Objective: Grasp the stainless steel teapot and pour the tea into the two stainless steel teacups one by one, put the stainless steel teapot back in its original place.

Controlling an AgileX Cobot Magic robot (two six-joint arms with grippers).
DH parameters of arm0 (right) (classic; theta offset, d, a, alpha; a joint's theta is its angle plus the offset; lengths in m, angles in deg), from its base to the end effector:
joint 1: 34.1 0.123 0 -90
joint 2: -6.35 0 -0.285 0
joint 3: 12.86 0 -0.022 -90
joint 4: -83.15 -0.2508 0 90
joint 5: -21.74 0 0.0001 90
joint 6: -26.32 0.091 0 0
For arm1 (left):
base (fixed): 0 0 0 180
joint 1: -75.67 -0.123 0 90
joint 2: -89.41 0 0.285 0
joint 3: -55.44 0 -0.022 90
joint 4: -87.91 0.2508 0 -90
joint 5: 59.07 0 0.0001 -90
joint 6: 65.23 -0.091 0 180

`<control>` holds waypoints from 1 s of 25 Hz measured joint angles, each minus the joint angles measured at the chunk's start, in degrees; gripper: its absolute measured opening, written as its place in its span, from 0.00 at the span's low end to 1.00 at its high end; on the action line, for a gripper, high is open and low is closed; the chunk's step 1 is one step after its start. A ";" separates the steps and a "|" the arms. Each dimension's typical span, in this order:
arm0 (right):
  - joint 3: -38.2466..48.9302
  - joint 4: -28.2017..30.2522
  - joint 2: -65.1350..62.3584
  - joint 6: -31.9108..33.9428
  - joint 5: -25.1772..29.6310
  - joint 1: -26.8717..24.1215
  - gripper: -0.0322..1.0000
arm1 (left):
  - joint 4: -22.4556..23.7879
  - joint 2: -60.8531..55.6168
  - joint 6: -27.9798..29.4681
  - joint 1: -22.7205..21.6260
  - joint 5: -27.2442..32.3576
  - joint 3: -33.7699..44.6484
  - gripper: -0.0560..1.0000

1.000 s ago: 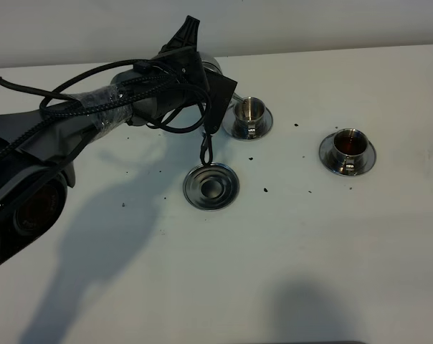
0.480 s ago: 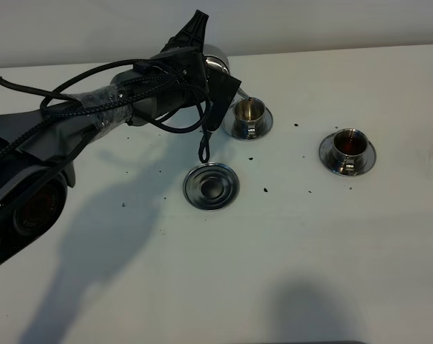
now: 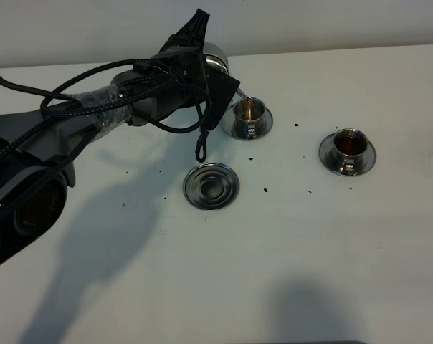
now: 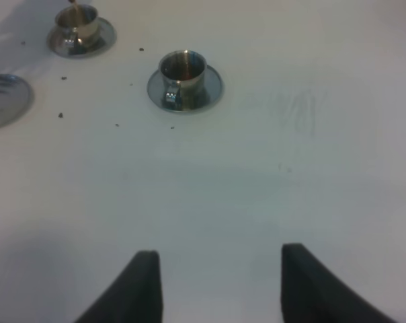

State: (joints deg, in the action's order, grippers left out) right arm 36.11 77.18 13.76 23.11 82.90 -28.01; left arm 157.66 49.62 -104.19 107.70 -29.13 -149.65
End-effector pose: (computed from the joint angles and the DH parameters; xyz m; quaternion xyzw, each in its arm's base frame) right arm -0.0064 0.0077 0.2751 -0.0714 0.8509 0.0650 0.5163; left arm 0.4635 -0.2396 0.1711 0.7694 0.4125 0.4351 0.2204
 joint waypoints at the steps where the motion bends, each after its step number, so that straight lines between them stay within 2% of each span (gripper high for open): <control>1: 0.00 0.00 0.00 0.00 0.00 0.00 0.41 | 1.21 0.00 0.05 0.00 0.00 0.00 0.26; 6: 0.00 0.00 0.00 0.00 0.00 0.00 0.41 | 4.61 0.00 0.10 0.00 0.00 0.00 0.26; 25: 0.00 0.00 0.00 -0.01 0.00 0.00 0.41 | 5.61 0.00 0.05 0.00 -1.92 0.00 0.26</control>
State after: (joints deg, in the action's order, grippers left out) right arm 36.11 77.18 13.76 23.10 82.90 -28.01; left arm 163.27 49.62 -104.14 107.70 -31.05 -149.65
